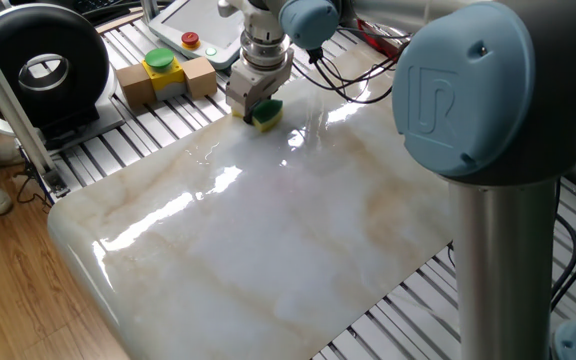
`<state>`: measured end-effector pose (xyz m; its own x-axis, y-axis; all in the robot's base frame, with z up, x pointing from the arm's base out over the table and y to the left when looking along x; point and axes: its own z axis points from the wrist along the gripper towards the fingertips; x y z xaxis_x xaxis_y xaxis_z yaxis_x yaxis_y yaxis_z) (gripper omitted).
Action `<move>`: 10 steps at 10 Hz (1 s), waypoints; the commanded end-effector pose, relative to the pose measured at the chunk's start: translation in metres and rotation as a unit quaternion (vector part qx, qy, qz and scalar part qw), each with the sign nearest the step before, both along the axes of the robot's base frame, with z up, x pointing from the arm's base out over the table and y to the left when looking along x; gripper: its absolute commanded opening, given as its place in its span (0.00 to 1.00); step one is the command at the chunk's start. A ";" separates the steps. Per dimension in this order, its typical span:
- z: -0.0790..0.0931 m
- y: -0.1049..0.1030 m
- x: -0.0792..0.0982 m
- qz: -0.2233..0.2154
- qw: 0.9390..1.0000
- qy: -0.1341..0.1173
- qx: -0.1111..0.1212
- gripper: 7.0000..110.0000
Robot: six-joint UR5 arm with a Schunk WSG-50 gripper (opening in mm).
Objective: Clean the tabletop with a sponge
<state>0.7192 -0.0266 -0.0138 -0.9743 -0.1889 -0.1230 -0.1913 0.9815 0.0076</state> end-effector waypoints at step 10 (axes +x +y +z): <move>0.002 0.013 0.000 -0.009 1.000 0.000 0.008 0.00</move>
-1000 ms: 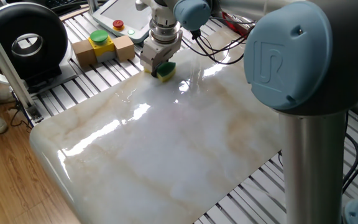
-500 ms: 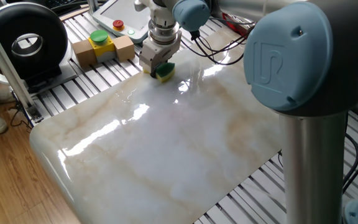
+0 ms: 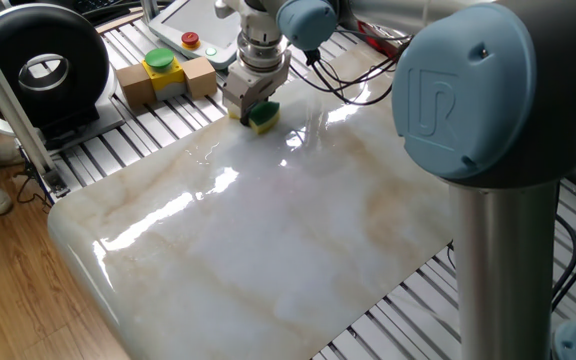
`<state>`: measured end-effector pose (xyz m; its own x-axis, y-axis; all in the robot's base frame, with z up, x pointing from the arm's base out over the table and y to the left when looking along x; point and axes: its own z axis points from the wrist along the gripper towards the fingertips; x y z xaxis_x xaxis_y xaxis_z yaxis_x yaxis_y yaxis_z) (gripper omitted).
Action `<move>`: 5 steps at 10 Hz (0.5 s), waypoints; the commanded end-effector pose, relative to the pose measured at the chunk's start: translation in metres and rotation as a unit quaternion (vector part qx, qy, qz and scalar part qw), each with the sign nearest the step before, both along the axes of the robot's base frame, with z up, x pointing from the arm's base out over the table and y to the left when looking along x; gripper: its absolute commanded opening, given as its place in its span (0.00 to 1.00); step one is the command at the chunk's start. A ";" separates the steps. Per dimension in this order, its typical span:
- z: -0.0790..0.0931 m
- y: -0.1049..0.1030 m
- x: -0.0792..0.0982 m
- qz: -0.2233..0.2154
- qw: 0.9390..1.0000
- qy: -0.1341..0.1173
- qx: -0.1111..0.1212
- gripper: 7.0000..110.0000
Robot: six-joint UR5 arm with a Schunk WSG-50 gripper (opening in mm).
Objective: Clean the tabletop with a sponge
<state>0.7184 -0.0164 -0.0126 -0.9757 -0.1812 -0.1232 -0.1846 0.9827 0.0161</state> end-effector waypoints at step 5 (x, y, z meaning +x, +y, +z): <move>0.001 0.006 -0.001 -0.009 1.000 0.000 0.001 0.00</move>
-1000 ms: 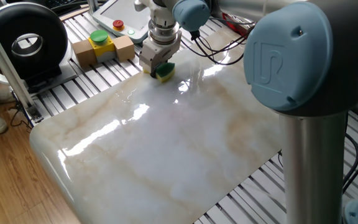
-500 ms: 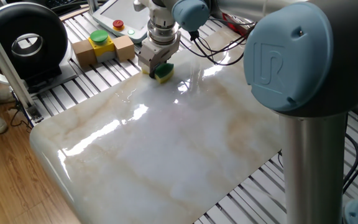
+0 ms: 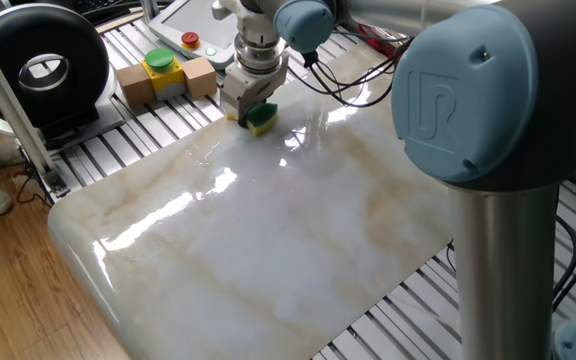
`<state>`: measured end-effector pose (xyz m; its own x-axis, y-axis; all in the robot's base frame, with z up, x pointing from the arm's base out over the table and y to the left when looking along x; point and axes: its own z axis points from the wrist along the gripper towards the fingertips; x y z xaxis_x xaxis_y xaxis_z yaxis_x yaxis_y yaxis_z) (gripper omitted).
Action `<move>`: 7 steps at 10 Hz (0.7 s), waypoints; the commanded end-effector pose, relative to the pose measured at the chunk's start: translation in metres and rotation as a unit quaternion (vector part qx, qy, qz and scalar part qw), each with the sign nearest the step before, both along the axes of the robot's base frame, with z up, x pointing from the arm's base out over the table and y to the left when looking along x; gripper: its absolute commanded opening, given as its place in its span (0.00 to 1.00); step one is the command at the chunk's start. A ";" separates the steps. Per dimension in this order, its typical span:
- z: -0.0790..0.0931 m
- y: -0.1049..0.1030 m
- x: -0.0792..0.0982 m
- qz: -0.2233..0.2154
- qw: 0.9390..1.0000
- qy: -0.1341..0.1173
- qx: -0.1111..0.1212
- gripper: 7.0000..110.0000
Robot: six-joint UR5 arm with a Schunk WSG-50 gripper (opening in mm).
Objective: Clean the tabletop with a sponge
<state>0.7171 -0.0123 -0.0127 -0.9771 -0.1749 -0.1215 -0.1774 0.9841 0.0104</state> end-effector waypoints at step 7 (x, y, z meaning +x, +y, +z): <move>0.000 0.011 -0.003 -0.009 1.000 0.001 0.012 0.00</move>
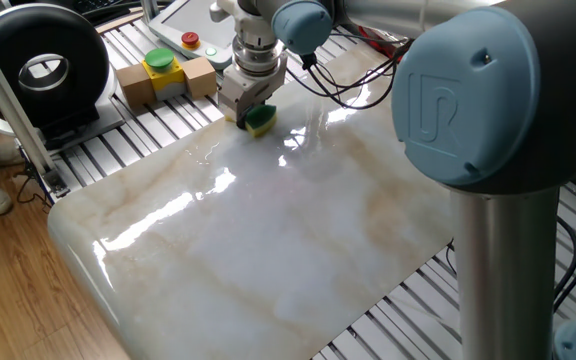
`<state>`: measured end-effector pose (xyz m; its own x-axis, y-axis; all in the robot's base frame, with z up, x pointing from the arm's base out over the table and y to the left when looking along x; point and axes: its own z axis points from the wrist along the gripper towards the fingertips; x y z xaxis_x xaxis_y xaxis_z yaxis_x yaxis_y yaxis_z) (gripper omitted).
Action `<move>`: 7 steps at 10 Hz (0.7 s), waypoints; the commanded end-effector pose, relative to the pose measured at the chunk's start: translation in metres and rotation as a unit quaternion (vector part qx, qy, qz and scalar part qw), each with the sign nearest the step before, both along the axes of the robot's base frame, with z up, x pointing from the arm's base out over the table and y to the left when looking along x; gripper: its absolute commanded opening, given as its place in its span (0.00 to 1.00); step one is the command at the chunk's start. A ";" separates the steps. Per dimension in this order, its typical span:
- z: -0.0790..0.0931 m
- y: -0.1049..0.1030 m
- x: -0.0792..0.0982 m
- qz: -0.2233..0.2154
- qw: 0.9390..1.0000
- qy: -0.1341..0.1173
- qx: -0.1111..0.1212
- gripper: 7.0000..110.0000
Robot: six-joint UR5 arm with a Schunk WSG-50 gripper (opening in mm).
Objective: Clean the tabletop with a sponge
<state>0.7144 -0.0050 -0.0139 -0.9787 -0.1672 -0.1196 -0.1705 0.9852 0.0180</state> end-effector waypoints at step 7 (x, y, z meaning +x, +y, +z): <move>0.001 0.016 -0.005 -0.012 1.000 -0.002 0.022 0.00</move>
<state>0.7106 0.0079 -0.0142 -0.9805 -0.1520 -0.1247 -0.1590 0.9861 0.0477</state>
